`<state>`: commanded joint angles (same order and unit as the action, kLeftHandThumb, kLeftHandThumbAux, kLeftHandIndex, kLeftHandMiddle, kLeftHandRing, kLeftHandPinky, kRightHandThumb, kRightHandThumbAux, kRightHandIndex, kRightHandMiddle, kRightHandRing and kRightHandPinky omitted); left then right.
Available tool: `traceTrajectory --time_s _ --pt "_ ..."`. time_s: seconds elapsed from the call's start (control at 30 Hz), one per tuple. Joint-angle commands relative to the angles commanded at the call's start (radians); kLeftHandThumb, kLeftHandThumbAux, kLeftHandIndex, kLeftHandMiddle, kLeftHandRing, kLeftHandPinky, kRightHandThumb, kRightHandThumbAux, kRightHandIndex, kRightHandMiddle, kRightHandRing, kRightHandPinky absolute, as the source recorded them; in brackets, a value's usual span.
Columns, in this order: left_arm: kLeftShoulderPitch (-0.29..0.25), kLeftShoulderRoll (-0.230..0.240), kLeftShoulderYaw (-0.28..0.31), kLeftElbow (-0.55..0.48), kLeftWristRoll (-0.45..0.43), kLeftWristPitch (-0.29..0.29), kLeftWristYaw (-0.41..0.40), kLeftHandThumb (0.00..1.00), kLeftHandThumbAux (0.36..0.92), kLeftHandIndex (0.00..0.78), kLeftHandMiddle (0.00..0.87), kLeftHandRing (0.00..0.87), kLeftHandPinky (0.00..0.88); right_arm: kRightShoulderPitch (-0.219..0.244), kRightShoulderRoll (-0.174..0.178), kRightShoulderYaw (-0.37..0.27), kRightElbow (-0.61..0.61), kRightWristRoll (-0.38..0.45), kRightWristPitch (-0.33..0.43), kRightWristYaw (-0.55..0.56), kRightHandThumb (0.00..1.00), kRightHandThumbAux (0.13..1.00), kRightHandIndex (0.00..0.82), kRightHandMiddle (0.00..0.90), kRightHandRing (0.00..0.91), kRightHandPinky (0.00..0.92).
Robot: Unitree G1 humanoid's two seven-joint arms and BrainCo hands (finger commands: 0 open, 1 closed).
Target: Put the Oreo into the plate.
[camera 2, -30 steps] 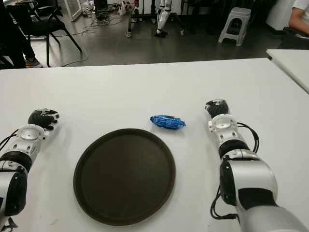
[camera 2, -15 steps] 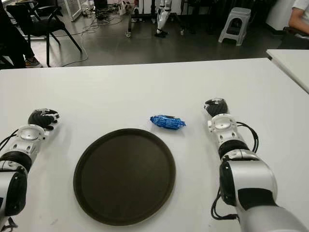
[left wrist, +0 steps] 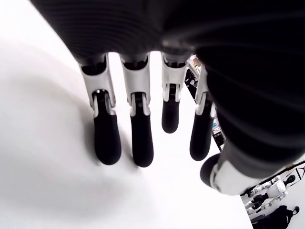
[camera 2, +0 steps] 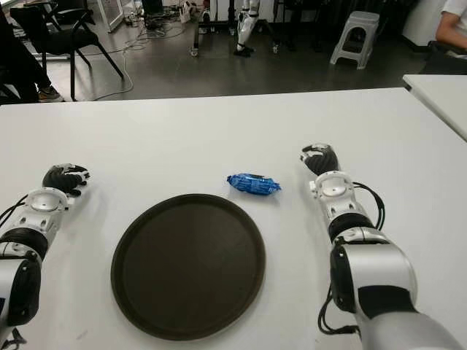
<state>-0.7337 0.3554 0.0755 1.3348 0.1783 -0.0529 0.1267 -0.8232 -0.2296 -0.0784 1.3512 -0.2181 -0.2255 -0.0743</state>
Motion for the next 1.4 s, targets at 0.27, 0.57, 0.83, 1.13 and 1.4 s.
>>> traceTrajectory --time_s 0.27,0.57,0.83,1.13,1.4 --pt "-0.001 0.0 0.002 0.0 -0.005 0.005 -0.003 0.678 0.724 0.4 0.183 0.213 0.256 0.001 -0.002 0.035 0.001 -0.03 -0.063 0.009 0.088 0.504 0.005 0.007 0.005 0.003" --pt "-0.002 -0.001 0.001 0.0 -0.004 0.002 -0.005 0.679 0.722 0.402 0.192 0.219 0.243 0.018 0.005 0.051 -0.003 -0.05 -0.16 -0.058 0.003 0.401 0.0 0.0 0.0 0.0" --pt "-0.001 -0.003 0.001 -0.001 -0.004 -0.006 -0.004 0.685 0.72 0.409 0.212 0.229 0.245 0.022 0.009 0.055 0.0 -0.054 -0.186 -0.081 0.0 0.419 0.0 0.0 0.0 0.0" --pt "-0.001 -0.004 0.007 -0.001 -0.01 -0.003 -0.005 0.687 0.719 0.41 0.187 0.201 0.211 0.025 0.008 0.073 0.001 -0.062 -0.183 -0.082 0.0 0.478 0.0 0.0 0.0 0.0" --pt "-0.001 -0.007 0.014 0.0 -0.015 0.0 -0.004 0.687 0.72 0.41 0.186 0.203 0.213 0.024 -0.002 0.123 0.004 -0.117 -0.166 -0.124 0.0 0.473 0.0 0.0 0.0 0.0"
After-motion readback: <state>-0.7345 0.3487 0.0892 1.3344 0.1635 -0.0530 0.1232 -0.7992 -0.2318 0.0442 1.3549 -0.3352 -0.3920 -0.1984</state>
